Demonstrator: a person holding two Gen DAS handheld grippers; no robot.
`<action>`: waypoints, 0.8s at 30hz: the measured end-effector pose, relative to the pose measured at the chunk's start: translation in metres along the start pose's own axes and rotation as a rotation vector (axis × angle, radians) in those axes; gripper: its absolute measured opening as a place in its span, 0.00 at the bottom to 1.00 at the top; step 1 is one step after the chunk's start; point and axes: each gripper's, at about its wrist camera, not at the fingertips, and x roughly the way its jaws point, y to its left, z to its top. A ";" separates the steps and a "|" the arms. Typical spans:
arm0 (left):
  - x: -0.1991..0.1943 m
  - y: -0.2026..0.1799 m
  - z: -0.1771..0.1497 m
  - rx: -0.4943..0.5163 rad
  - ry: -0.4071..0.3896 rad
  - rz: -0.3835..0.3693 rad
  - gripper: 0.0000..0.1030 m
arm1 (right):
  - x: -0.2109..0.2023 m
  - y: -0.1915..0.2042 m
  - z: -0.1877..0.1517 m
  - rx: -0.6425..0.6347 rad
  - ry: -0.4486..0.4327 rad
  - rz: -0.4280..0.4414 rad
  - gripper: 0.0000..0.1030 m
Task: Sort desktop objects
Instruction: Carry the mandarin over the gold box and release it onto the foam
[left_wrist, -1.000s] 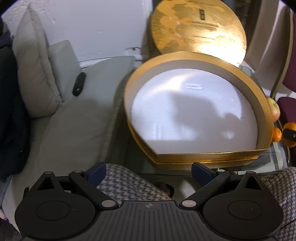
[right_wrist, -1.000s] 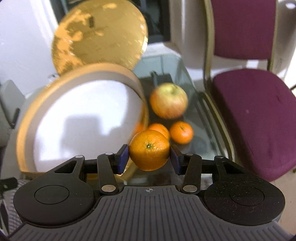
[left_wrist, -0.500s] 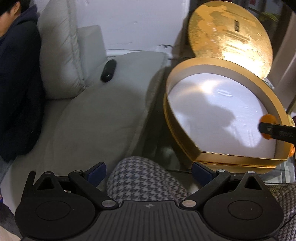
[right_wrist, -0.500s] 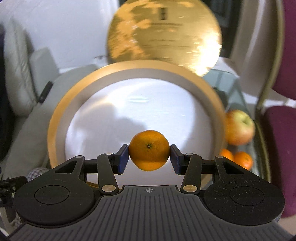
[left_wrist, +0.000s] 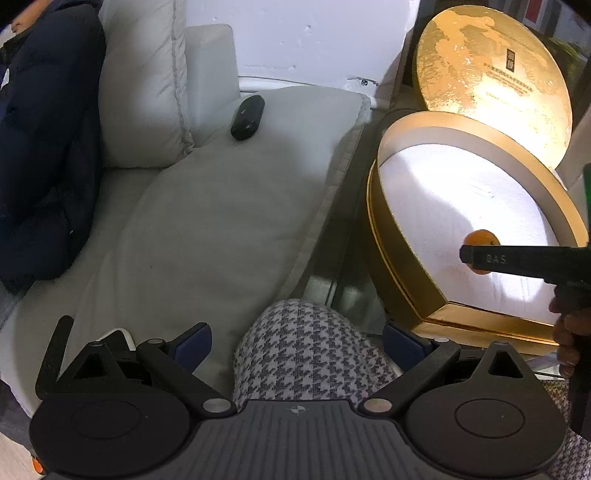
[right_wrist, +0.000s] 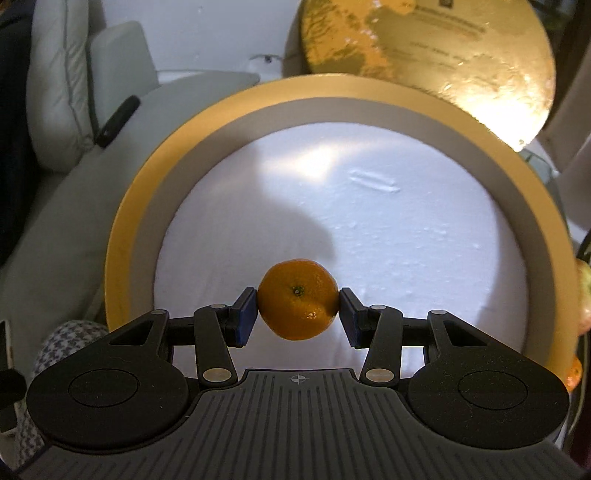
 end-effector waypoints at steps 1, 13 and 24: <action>0.000 0.001 0.000 -0.002 0.002 0.000 0.97 | 0.004 0.002 0.001 0.000 0.007 0.005 0.47; 0.000 0.005 0.001 0.003 -0.001 0.008 0.97 | 0.022 0.011 0.003 -0.037 0.039 -0.006 0.50; -0.014 -0.011 -0.002 0.047 -0.026 0.019 0.97 | -0.008 -0.003 -0.005 0.033 0.049 0.039 0.62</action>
